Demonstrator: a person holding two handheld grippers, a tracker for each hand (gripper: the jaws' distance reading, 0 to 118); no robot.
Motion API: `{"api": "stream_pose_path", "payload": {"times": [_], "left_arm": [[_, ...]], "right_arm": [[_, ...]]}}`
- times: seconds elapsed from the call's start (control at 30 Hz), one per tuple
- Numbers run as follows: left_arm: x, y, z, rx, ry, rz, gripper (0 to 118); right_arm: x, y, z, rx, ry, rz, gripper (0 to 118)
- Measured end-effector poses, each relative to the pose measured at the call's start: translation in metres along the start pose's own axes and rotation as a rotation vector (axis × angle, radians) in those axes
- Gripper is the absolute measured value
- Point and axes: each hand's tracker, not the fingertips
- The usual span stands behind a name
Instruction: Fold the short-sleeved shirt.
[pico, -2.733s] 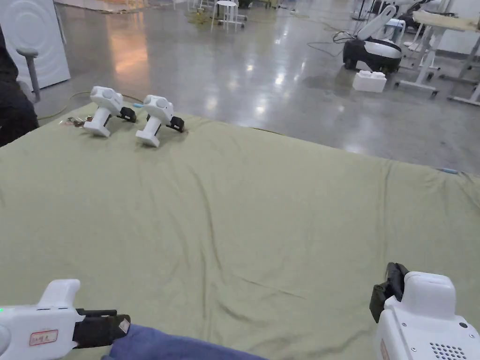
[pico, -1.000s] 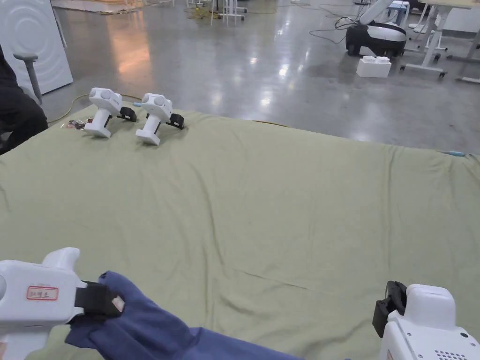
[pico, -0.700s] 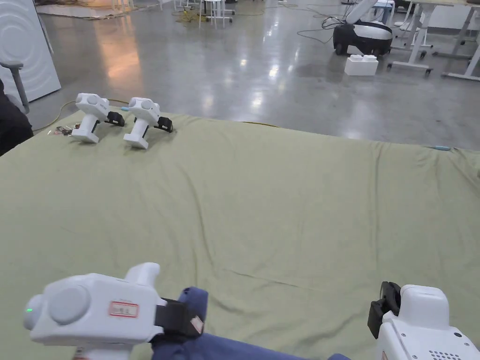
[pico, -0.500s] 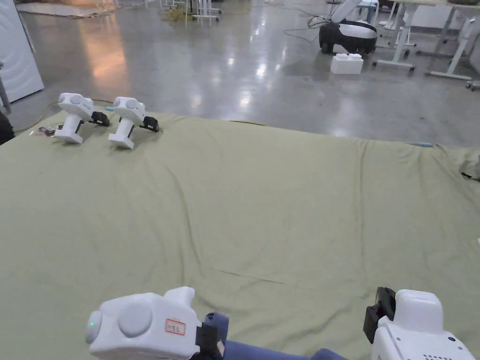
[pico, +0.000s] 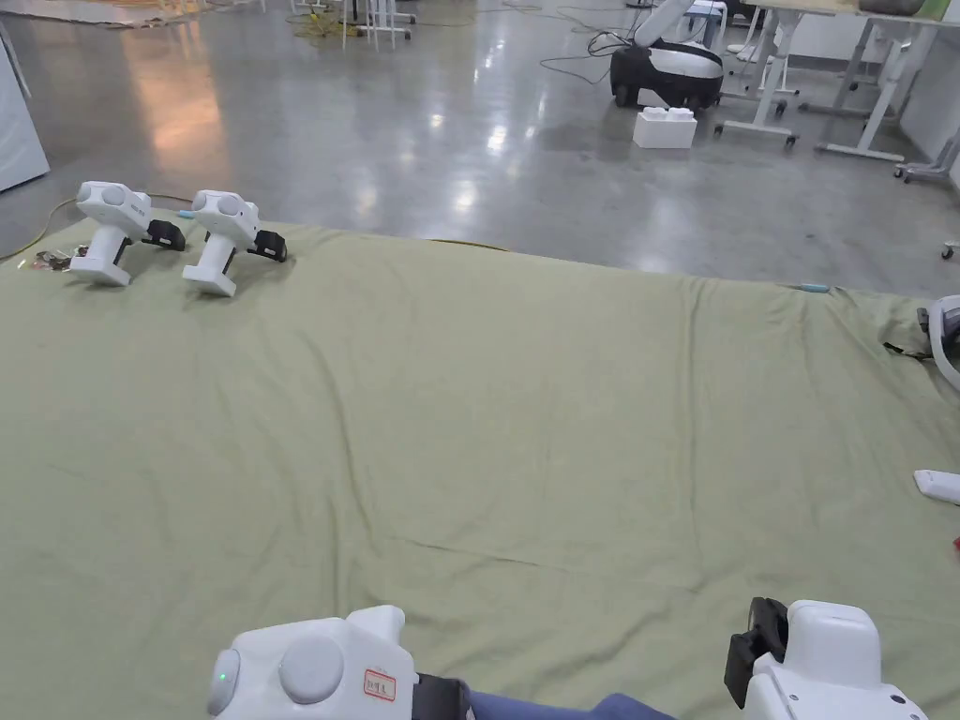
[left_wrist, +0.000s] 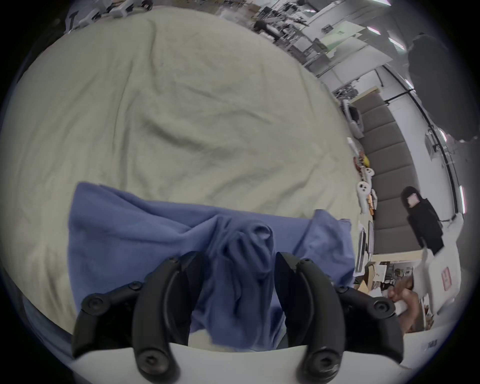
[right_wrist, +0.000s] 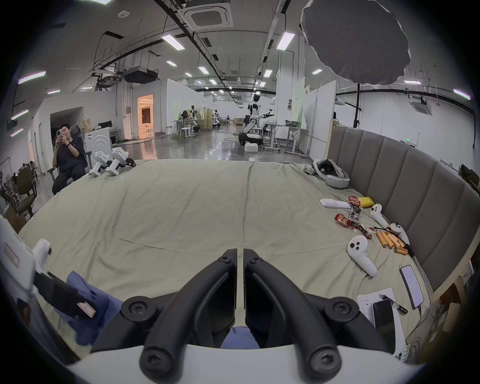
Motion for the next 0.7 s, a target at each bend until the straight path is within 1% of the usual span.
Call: {"api": "stream_pose_path", "payload": {"times": [0.07, 0.17, 0.27, 0.3, 0.33, 0.37, 0.4, 0.47, 0.53, 0.6, 0.67, 0.7], "left_arm": [[0.002, 0.002, 0.018, 0.037, -0.001, -0.041, 66], [-0.002, 0.004, 0.042, 0.078, -0.019, -0.039, 66], [-0.009, 0.002, 0.048, 0.136, 0.027, -0.061, 64], [-0.011, 0.001, 0.045, 0.130, 0.079, -0.061, 59], [-0.012, 0.000, 0.036, 0.105, 0.117, -0.074, 49], [-0.013, -0.002, 0.027, 0.076, 0.144, -0.085, 33], [-0.014, -0.005, 0.017, 0.042, 0.153, -0.083, 26], [-0.015, -0.012, -0.001, 0.003, 0.137, -0.084, 26], [-0.006, -0.021, -0.014, -0.039, 0.113, -0.114, 26], [0.010, -0.032, -0.024, -0.065, 0.098, -0.183, 26], [0.024, -0.037, -0.034, -0.036, 0.083, -0.250, 26], [0.030, -0.039, -0.040, -0.030, 0.059, -0.267, 26]], "right_arm": [[0.000, 0.000, 0.001, -0.001, 0.005, -0.003, 6], [0.000, -0.002, 0.002, -0.003, 0.006, -0.003, 6], [-0.001, -0.004, 0.003, -0.006, 0.009, -0.008, 6], [-0.001, -0.005, 0.003, -0.008, 0.010, -0.010, 6], [-0.001, -0.006, 0.003, -0.009, 0.012, -0.013, 6], [-0.001, -0.007, 0.003, -0.012, 0.013, -0.015, 6], [-0.001, -0.008, 0.003, -0.015, 0.013, -0.017, 6], [-0.001, -0.010, 0.004, -0.019, 0.013, -0.019, 6], [0.000, -0.012, 0.004, -0.024, 0.011, -0.020, 6], [0.000, -0.014, 0.005, -0.029, 0.009, -0.018, 6], [0.001, -0.014, 0.004, -0.039, 0.009, -0.021, 6], [0.003, -0.015, 0.004, -0.048, 0.014, -0.039, 6]]}}
